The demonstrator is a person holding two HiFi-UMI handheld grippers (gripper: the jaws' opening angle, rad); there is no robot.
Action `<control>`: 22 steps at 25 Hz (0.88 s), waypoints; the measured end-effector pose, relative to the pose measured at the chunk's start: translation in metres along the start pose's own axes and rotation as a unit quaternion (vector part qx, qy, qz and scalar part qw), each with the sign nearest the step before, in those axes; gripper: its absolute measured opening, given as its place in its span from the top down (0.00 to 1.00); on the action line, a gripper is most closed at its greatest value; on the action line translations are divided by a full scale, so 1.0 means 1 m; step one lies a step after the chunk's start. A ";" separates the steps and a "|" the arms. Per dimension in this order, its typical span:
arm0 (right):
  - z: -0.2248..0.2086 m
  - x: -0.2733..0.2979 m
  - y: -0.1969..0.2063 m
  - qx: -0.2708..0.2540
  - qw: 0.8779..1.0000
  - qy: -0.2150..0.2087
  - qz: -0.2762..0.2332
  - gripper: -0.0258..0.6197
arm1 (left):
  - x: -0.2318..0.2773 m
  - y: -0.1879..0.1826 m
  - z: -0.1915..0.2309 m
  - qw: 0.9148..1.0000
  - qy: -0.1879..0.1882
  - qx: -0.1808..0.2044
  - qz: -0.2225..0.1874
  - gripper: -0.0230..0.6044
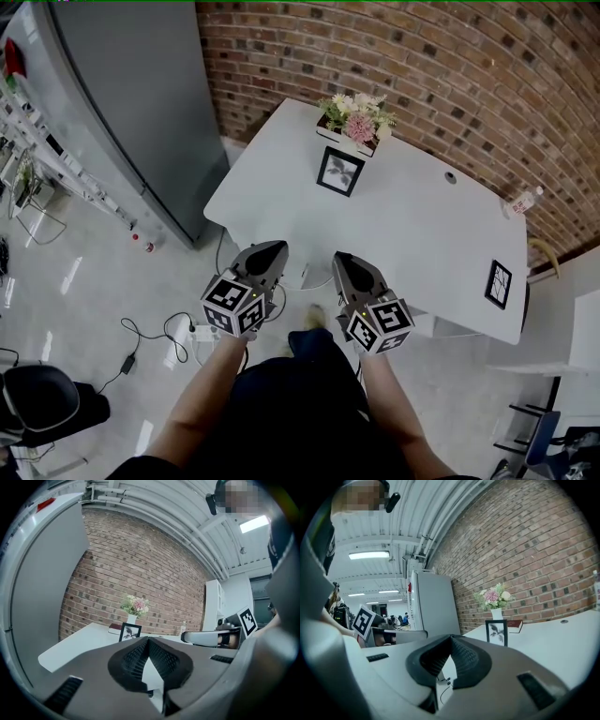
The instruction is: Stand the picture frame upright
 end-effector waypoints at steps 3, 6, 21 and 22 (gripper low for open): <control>0.005 -0.002 0.002 0.001 1.000 0.002 -0.001 0.96 | -0.006 0.000 0.000 1.000 -0.002 -0.002 -0.002 0.96; 0.010 -0.004 0.002 0.002 1.000 0.006 -0.003 0.96 | -0.011 -0.001 0.000 1.000 0.000 -0.005 -0.004 0.96; 0.029 -0.002 0.001 -0.002 1.000 0.010 -0.002 0.96 | -0.026 0.001 -0.004 1.000 0.014 0.005 -0.004 0.96; 0.030 -0.002 0.001 -0.003 1.000 0.010 -0.002 0.96 | -0.027 0.001 -0.004 1.000 0.014 0.005 -0.005 0.96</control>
Point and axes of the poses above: the fingertips, and each gripper's own axes: x forward along the fingers, z to its left, y out of its underside, the point moved 8 cm from there along -x, backward along the fingers, and after that the axes turned 15 degrees about -y, right-handed, at the moved point
